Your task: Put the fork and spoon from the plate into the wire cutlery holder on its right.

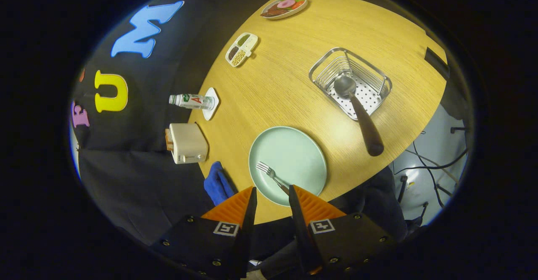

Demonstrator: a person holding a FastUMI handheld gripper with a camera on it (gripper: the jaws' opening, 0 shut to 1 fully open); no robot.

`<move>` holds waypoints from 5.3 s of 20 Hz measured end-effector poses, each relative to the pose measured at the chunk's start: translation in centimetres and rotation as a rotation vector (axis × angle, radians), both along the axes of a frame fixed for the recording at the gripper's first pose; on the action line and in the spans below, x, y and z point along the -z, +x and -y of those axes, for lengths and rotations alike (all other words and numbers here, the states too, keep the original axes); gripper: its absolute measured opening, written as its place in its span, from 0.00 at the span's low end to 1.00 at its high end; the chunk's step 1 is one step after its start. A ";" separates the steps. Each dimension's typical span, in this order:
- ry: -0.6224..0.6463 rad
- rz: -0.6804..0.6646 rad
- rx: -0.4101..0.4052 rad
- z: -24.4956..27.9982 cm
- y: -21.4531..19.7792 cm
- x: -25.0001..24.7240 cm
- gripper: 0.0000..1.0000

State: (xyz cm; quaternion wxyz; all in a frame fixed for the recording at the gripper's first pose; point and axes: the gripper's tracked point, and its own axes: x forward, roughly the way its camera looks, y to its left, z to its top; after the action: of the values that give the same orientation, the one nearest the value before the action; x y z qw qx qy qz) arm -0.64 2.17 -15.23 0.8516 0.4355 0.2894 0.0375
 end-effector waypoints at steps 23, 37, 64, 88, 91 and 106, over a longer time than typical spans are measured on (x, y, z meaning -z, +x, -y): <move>-0.496 -0.201 -0.322 -6.4 4.8 8.6 0.47; -0.504 -0.277 -0.373 -6.8 5.0 12.6 0.47; -0.115 -0.041 -0.189 -4.0 1.6 0.1 0.02; 0.279 -0.067 0.084 5.6 -2.7 1.3 0.02; 0.293 -0.075 0.087 6.1 -2.7 1.2 0.02; 0.321 -0.058 0.134 8.1 -1.8 -0.3 0.15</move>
State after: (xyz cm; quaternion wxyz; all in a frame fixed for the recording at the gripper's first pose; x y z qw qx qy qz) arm -2.42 -5.94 -14.92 0.7631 0.5850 0.2743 0.0135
